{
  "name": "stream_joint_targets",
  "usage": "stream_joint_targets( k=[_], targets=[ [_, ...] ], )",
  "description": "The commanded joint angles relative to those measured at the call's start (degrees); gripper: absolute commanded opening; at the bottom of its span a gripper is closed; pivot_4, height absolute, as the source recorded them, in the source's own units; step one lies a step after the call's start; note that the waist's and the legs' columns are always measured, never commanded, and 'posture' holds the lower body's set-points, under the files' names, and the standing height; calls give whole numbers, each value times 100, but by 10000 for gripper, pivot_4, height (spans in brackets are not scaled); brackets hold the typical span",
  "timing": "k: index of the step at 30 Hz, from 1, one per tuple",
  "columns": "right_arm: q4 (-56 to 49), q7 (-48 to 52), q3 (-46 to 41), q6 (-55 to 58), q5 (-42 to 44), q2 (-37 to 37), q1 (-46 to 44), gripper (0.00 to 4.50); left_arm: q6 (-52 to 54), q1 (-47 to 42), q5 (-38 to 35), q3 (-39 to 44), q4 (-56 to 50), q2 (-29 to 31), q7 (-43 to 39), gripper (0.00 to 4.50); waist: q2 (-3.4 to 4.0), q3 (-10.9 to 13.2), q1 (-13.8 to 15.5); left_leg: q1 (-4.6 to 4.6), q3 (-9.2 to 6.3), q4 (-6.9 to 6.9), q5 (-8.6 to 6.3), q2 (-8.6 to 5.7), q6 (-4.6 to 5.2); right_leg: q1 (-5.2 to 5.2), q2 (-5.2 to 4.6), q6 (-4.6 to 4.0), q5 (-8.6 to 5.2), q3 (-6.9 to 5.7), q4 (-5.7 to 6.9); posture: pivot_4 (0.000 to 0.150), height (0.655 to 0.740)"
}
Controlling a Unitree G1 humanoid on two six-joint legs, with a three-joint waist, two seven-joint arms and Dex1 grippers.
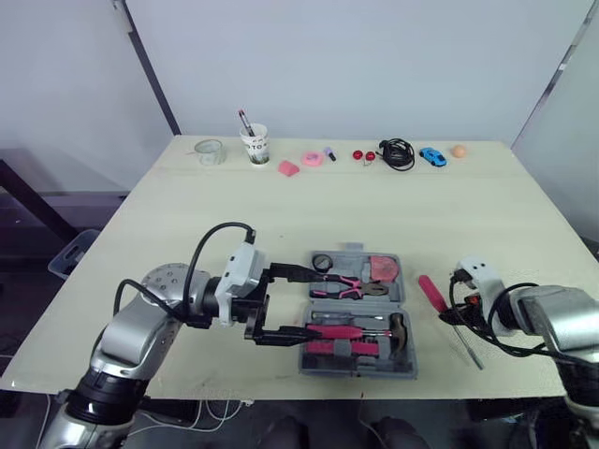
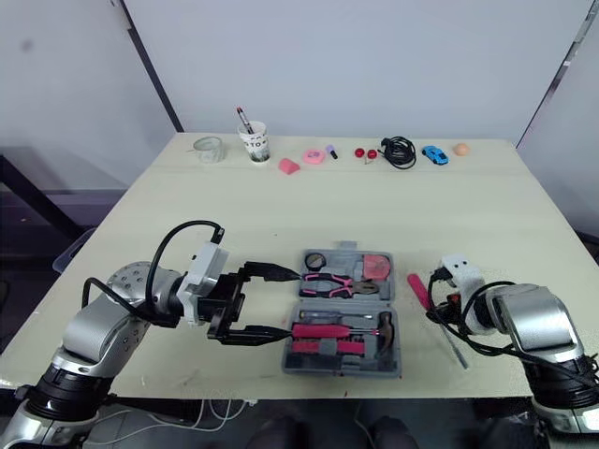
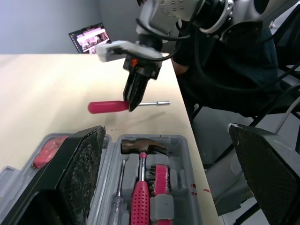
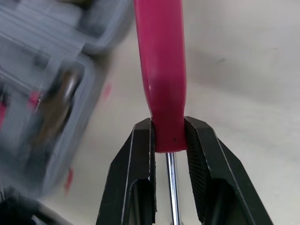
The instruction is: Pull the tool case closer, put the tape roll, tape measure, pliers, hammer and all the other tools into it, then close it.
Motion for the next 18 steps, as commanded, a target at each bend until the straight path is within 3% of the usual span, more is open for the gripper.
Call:
stream_joint_targets(
  k=[1, 9, 15, 16, 18],
  targets=[
    [284, -798, -519, 126, -91, 322, -67, 3772, -77, -179, -62, 76, 9, 13, -98, 45000, 0, 0, 15, -1, 0, 0, 0, 0, 0, 1, 0, 0, 0, -2, -2, 1500, 7400],
    [412, -1719, -852, 126, 68, 842, -18, 3772, -74, -200, -59, 88, 30, -8, -122, 45000, 1, 0, -35, -1, -2, -4, 0, -1, 0, 0, 1, 2, 0, -1, -4, 1500, 7400],
    [-72, -1837, -802, -87, 338, 712, 148, 31155, -59, -80, -66, 119, -21, 14, -92, 45000, 1, 0, -32, -2, 0, -4, 0, -1, 1, 0, 0, 3, 0, 0, -5, 1500, 7400],
    [-215, -1695, -627, -367, 424, 473, 320, 38270, -57, -64, -69, 133, -26, 24, -89, 45000, 1, 0, -35, -2, 0, -5, 0, -1, 1, 0, 0, 3, 0, 0, -5, 1500, 7400],
    [-453, -1448, -343, -1148, 482, 59, 784, 44612, -46, -42, -76, 160, -36, 38, -73, 45000, 2, 1, -13, -3, -1, -5, 0, -1, 1, 0, 0, 3, 0, 0, -5, 1500, 7400]
  ],
)
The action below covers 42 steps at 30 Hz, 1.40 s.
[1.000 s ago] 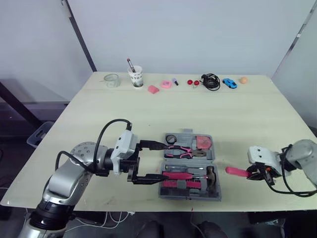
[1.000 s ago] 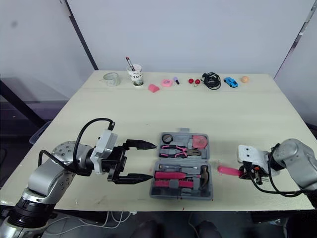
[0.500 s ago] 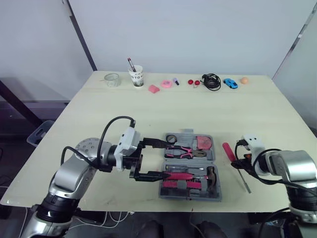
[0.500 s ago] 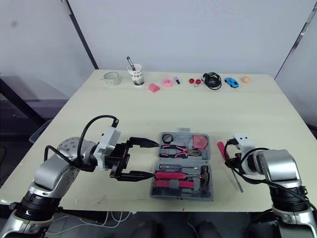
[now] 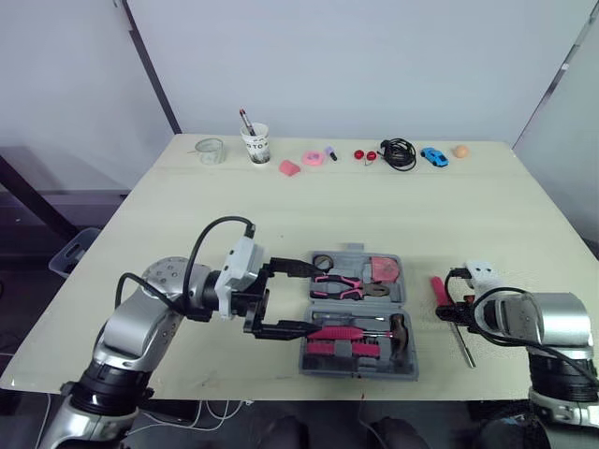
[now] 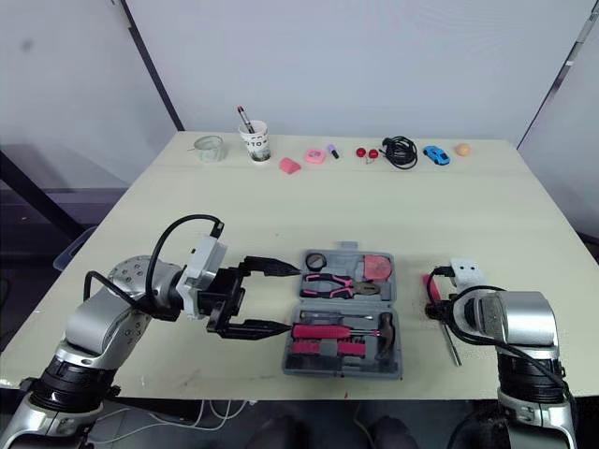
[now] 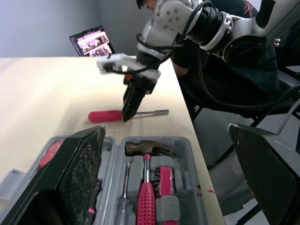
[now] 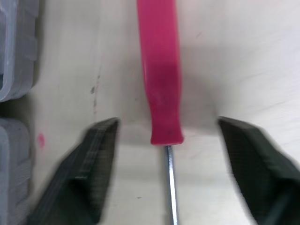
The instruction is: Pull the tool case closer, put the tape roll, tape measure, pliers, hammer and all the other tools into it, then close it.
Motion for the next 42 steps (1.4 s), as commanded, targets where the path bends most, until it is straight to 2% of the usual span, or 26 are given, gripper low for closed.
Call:
stream_joint_targets(
  k=[1, 5, 8, 13, 20, 28, 29, 30, 33, 37, 42],
  targets=[
    [-596, 374, 323, -1113, 196, -699, 739, 44612, -44, 36, -69, 155, -152, 57, 24, 45000, -1, -1, 27, 0, -2, -2, 0, -1, 0, 1, -1, 1, -1, -3, -3, 1500, 7400],
    [-816, 535, 353, -2400, 286, -795, 1429, 44612, -41, 55, -72, 168, -176, 60, 44, 45000, -3, -2, -3, -1, -4, -3, 0, -2, 1, 2, -1, 5, -3, -2, -6, 1500, 7400],
    [-845, 343, 296, -3374, 353, -276, 1838, 44612, -35, 69, -71, 155, -221, 37, 93, 45000, -4, -2, -38, 5, 0, -3, 0, 5, 1, 1, 6, 4, -3, 5, -5, 1500, 7400],
    [-556, -11, 205, -4178, 285, 213, 2046, 44612, -37, 64, -80, 150, -226, 42, 124, 45000, -2, -1, -12, 6, 0, -2, 0, 7, 0, 1, 9, 4, -3, 8, -3, 1500, 7400],
    [206, -449, -16, -4890, 257, 444, 2047, 44612, -28, -8, -88, 126, -187, 23, 117, 45000, -4, -2, 2, 5, 4, -1, 0, 5, 0, 1, 6, 3, -3, 9, -5, 1500, 7400],
    [193, -528, 109, -5080, 346, 574, 2160, 44612, -31, -38, -79, 99, -168, 6, 103, 45000, -2, -2, 1, 5, 3, -2, 0, 6, 0, 1, 7, 3, -3, 9, -4, 1500, 7400],
    [218, -533, 114, -5108, 341, 579, 2156, 39415, -24, -26, -89, 101, -183, 9, 97, 45000, -2, -2, 0, 5, 3, -1, 0, 6, 0, 1, 7, 3, -3, 9, -4, 1500, 7400],
    [245, -535, 113, -5128, 339, 578, 2147, 37611, -17, -27, -93, 97, -189, 8, 95, 45000, -2, -2, 0, 5, 3, -1, 0, 6, 0, 2, 7, 3, -3, 10, -4, 1500, 7400],
    [314, -472, 160, -5220, 333, 533, 2123, 24536, -10, -33, -92, 97, -174, 22, 72, 45000, -2, -2, 0, 5, 3, -1, 0, 6, 0, 1, 7, 3, -3, 9, -4, 1500, 7400],
    [394, -400, 247, -5335, 311, 469, 2116, 4077, -9, -51, -82, 103, -149, 30, 53, 45000, -2, -2, -1, 5, 3, -1, 0, 6, 0, 2, 7, 3, -3, 9, -4, 1500, 7400],
    [341, -334, 282, -5568, 225, 302, 2171, 3700, -16, -12, -91, 168, -141, 80, 26, 45000, -2, -2, -1, 5, 4, -1, 0, 6, 0, 2, 7, 3, -3, 10, -4, 1500, 7400]
  ],
)
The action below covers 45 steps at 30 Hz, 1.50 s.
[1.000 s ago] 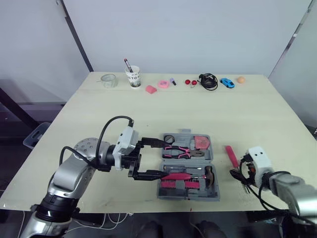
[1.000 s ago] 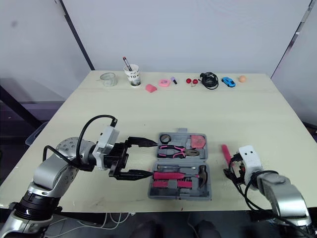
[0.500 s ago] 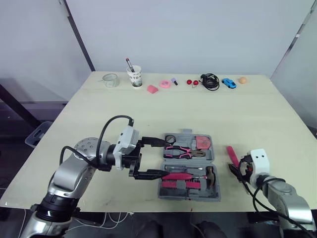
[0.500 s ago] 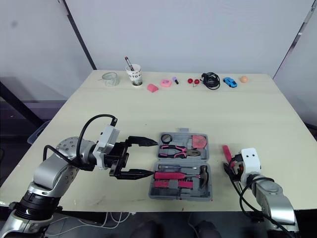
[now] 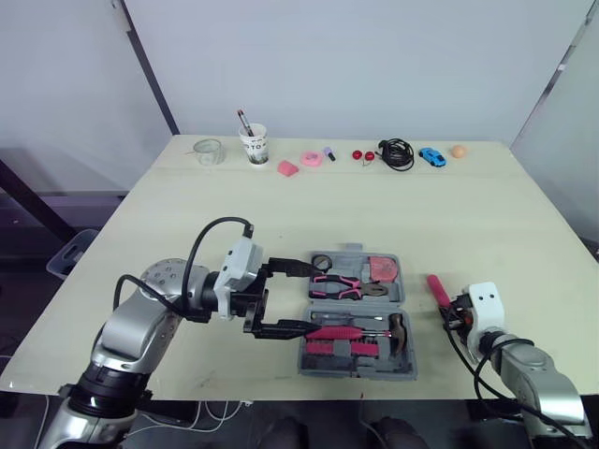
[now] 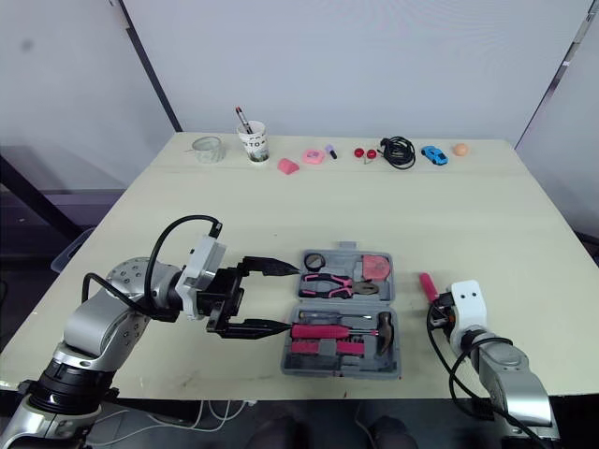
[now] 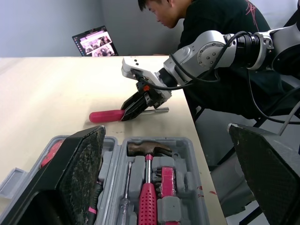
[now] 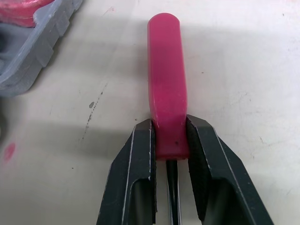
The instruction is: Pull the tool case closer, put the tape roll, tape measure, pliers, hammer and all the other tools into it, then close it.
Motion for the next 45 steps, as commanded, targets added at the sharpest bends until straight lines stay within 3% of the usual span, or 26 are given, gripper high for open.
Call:
stream_joint_targets(
  k=[1, 16, 20, 31, 45],
  targets=[
    [-236, 82, -38, -126, -13, -212, 33, 3700, -27, -29, -89, 145, -112, 76, -36, 45000, 0, 0, 1, 0, 0, 0, 0, 0, 0, 0, 0, 0, 0, 0, 0, 1500, 7400],
    [-1569, 2337, 526, -353, 583, -2140, -75, 3700, -272, 204, -130, 479, 321, 355, -579, 45000, 0, 2, 6, 1, -2, 0, 0, 1, 0, 0, 1, 0, 0, -3, 1, 1500, 7400],
    [-1964, 2859, 1285, -162, 603, -2445, -585, 3700, -484, 327, -125, 603, 619, 416, -888, 45000, 0, 2, 4, 1, -2, 2, 0, 1, 0, 0, 0, -1, -1, -1, 0, 1500, 7400],
    [-2229, 3050, 3366, 466, 59, -2163, -1910, 3700, -1186, 769, 72, 859, 1095, 890, -1475, 45000, -7, 4, 47, -1, -2, 3, 0, 2, 0, -2, -12, -24, -14, -12, -1, 1500, 7400],
    [-1716, 3080, 4571, 674, -722, -1715, -2694, 3700, -1683, 1133, 147, 857, 1111, 1131, -1504, 45000, -8, 4, 10, 0, 0, 3, 0, 5, 0, -2, -13, -24, -13, -20, 1, 1500, 7400]
  ],
)
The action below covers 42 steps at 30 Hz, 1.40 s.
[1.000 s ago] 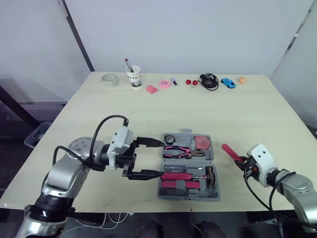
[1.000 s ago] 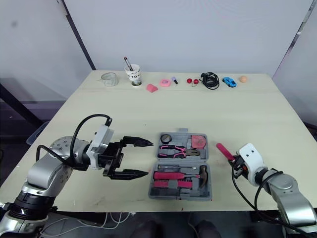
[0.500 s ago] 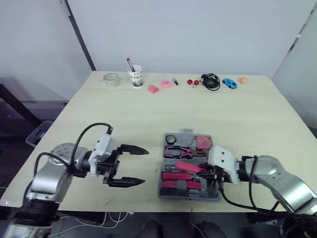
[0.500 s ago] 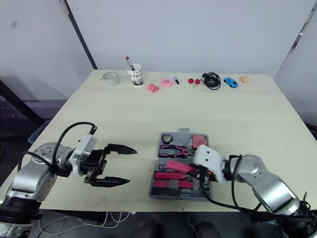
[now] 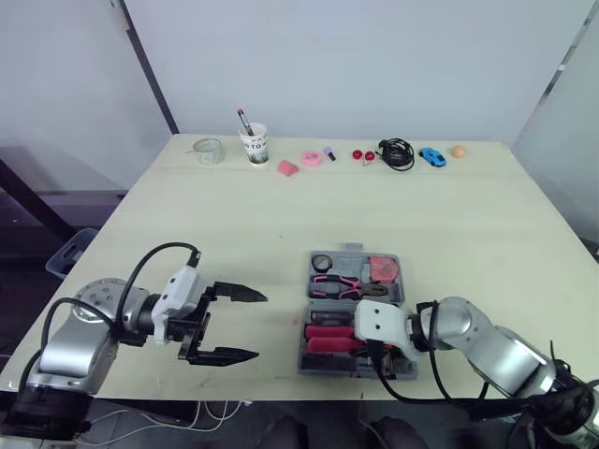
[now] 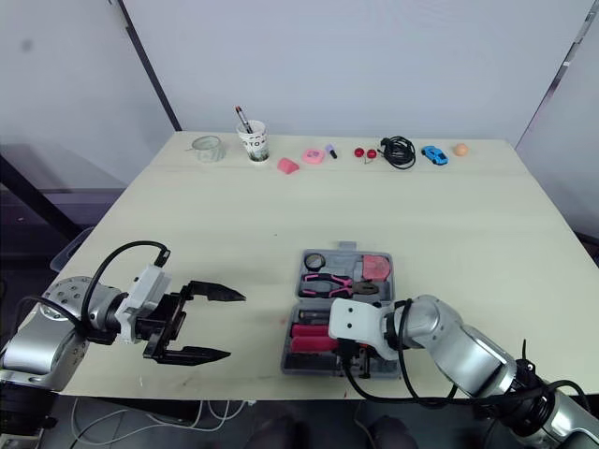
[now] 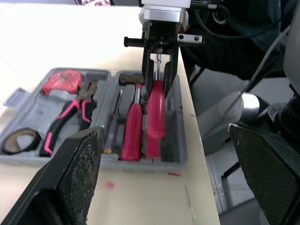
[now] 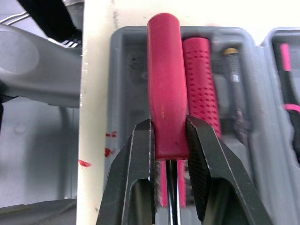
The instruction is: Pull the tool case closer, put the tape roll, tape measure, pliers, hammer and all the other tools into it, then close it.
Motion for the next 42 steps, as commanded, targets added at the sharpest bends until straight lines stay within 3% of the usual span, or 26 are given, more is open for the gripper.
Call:
stream_joint_targets(
  k=[1, 25, 27, 30, 42],
  targets=[
    [15, 87, 155, -30, -156, 92, -184, 3700, -138, 92, -67, 159, -108, 111, -266, 45000, 0, 0, 3, 0, 0, 0, 0, 0, 0, 0, 0, 0, 0, 0, 0, 1500, 7400],
    [257, 52, 560, 245, -578, 451, -93, 3700, -160, 395, -98, 107, -325, 223, -305, 45000, -6, -4, -20, 3, 1, 0, 0, 4, 0, 0, 2, -1, 0, -6, 5, 1500, 7400],
    [262, 47, 521, 215, -557, 445, -54, 14049, -165, 382, -90, 91, -311, 220, -299, 45000, -7, -4, -18, 4, 1, 0, 0, 4, 0, 0, 2, -1, 0, -6, 6, 1500, 7400],
    [216, 48, 428, 207, -497, 466, -12, 25781, -184, 356, -73, 70, -259, 206, -305, 45000, -7, -5, -9, 4, 1, 0, 0, 4, 0, 0, 1, -1, 0, -6, 6, 1500, 7400],
    [-53, 422, -568, -71, 360, 266, 421, 25781, -213, 290, -38, -1, -191, 182, -303, 45000, -7, -4, -2, 3, 0, -1, 0, 2, 0, 1, 0, -1, 0, -6, 5, 1500, 7400]
  ],
)
